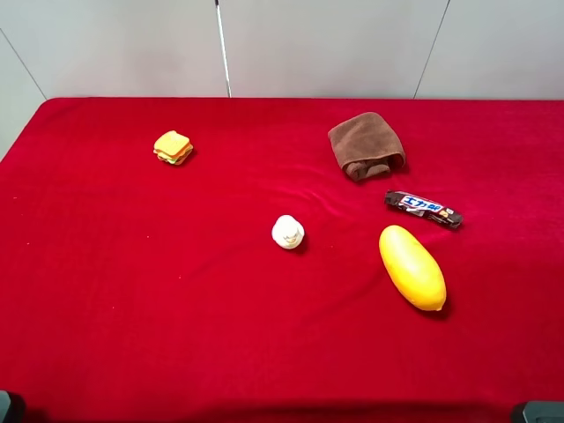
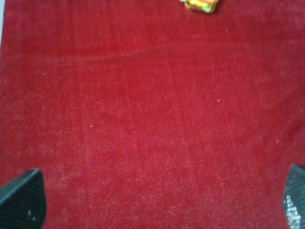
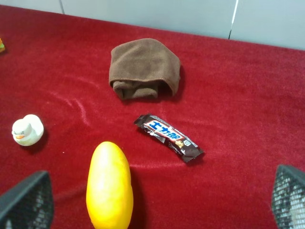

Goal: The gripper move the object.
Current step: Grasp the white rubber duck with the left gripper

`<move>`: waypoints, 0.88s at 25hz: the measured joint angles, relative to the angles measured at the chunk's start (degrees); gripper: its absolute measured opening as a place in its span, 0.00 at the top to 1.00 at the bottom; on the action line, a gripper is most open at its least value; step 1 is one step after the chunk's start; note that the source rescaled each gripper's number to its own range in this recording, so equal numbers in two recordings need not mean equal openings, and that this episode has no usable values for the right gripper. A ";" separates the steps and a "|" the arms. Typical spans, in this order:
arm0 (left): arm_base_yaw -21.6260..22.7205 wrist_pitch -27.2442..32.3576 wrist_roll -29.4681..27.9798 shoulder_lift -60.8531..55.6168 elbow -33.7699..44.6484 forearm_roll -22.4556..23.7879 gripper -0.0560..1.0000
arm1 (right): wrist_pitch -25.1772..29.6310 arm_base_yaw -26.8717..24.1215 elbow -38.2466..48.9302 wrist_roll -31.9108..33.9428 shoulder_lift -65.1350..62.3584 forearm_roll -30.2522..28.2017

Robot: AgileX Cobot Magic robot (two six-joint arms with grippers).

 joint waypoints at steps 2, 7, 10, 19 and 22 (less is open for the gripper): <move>0.00 -1.61 2.04 3.79 0.00 0.00 0.00 | 0.00 0.00 0.00 0.00 0.00 0.00; 0.00 -6.41 6.59 12.46 0.00 0.00 0.00 | 0.00 0.00 0.00 0.00 0.00 0.00; 0.00 -9.29 8.84 16.74 0.00 0.00 0.00 | 0.06 0.00 0.00 0.00 0.00 0.00; -4.60 -17.61 12.77 27.18 0.00 0.00 0.00 | 0.06 0.00 0.00 0.00 0.00 0.00; -7.37 -20.35 12.76 30.44 0.00 0.00 0.00 | 0.06 0.00 0.00 0.00 0.00 0.00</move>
